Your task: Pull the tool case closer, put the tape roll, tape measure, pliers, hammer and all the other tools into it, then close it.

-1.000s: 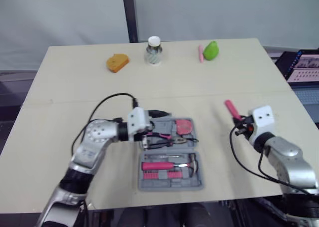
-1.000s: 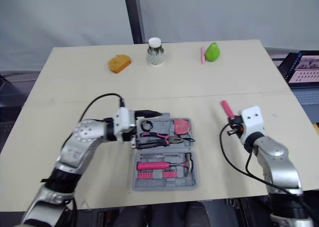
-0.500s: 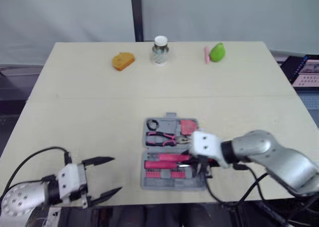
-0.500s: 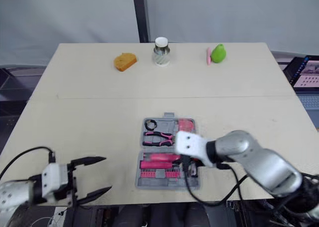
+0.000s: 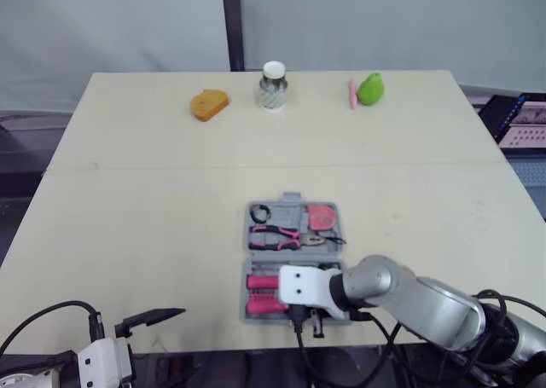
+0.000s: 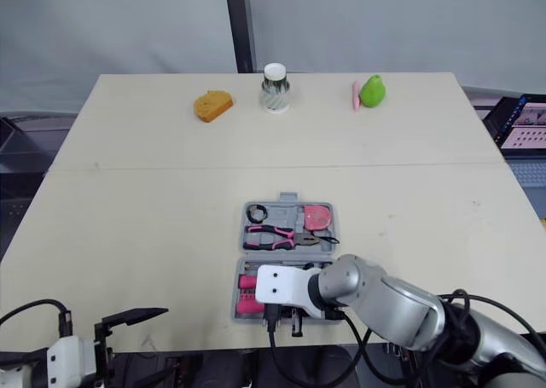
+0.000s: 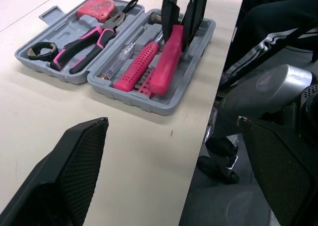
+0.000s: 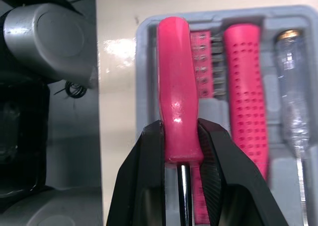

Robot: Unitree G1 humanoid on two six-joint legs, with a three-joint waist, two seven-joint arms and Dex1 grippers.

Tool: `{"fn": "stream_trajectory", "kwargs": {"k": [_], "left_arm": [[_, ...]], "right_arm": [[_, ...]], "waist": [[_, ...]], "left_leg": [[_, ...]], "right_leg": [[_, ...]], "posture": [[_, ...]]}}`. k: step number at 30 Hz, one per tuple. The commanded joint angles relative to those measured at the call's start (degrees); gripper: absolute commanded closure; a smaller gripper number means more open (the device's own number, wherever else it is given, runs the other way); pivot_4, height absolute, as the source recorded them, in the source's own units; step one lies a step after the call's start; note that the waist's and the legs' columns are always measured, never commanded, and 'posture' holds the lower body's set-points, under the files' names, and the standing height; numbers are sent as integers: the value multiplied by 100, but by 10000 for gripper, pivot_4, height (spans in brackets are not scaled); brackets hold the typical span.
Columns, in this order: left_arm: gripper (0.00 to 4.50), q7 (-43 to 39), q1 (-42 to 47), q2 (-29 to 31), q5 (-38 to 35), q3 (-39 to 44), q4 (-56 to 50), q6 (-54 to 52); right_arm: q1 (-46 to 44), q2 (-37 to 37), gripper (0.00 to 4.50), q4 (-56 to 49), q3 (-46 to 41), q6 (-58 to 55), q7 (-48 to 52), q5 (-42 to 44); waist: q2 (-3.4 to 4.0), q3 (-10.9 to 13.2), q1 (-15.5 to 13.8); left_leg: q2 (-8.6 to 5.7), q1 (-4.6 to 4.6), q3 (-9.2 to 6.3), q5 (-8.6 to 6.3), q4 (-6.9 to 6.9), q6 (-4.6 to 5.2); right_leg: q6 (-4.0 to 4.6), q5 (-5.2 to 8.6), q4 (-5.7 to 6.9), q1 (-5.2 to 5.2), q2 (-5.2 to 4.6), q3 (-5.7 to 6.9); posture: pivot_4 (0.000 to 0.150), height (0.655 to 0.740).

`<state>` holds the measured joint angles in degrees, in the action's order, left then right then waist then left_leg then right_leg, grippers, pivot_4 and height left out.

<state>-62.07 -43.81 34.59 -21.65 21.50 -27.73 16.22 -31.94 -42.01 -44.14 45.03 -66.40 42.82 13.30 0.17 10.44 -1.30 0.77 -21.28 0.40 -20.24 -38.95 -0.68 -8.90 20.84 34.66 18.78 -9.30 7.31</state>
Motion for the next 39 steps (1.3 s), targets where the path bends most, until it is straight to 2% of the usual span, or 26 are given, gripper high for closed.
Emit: {"fn": "stream_trajectory", "kwargs": {"k": [1, 20, 22, 25, 28, 32, 35, 39], "left_arm": [[0, 70, -127, 5, 20, 28, -83, 48], [0, 210, 0, 120, 65, -76, -177, -165], [0, 217, 18, 128, 75, -89, -167, -164], [0, 248, 60, 145, 91, -120, -154, -182], [0, 336, 134, 142, 56, -166, -172, -295], [0, 387, 185, 152, 72, -222, -218, -341], [0, 395, 196, 165, 68, -254, -224, -338], [0, 389, 218, 178, 62, -309, -259, -337]], "right_arm": [[73, 49, 40934, -213, 145, -14, -129, -46], [206, 313, 40934, 67, 334, -71, -438, -194], [243, 352, 30262, 50, 260, -121, -458, -156], [276, 390, 16859, -92, 11, -200, -424, -30], [403, 449, 1958, -250, -493, -128, -379, 179], [922, 333, 1958, -213, -1066, 1013, -248, 203], [1441, 290, 11904, 116, -1327, 1823, -224, 165], [2173, 457, 31880, 580, -1573, 3104, -31, 248]], "waist": [[0, 0, 5], [0, 0, 12], [0, 0, 12], [0, 0, 10], [0, 0, 5], [0, 0, 1], [-5, -2, 3], [-6, -3, 4]], "left_leg": [[1, 0, 1, 0, 1, 0], [2, 0, 5, -2, 2, -1], [3, 0, 6, -2, 3, -1], [2, 0, 6, -2, 3, -1], [2, 0, 6, -2, 3, 0], [3, 0, 8, -3, 7, 0], [1, 1, 13, -6, 6, 3], [4, 4, 16, -6, 6, 3]], "right_leg": [[0, 0, 0, 1, 1, -1], [0, 0, 1, 6, 3, -5], [1, 0, 1, 6, 3, -5], [0, 0, 1, 6, 3, -6], [1, 0, 1, 6, 3, -7], [1, 0, 0, 7, 4, -6], [0, 0, -2, 7, 4, -9], [0, 0, 0, 5, 5, -10]], "posture": [[1500, 7400], [1500, 7400], [1500, 7400], [1500, 7400], [1500, 7400], [1500, 7400], [1500, 7400], [1500, 7400]]}}
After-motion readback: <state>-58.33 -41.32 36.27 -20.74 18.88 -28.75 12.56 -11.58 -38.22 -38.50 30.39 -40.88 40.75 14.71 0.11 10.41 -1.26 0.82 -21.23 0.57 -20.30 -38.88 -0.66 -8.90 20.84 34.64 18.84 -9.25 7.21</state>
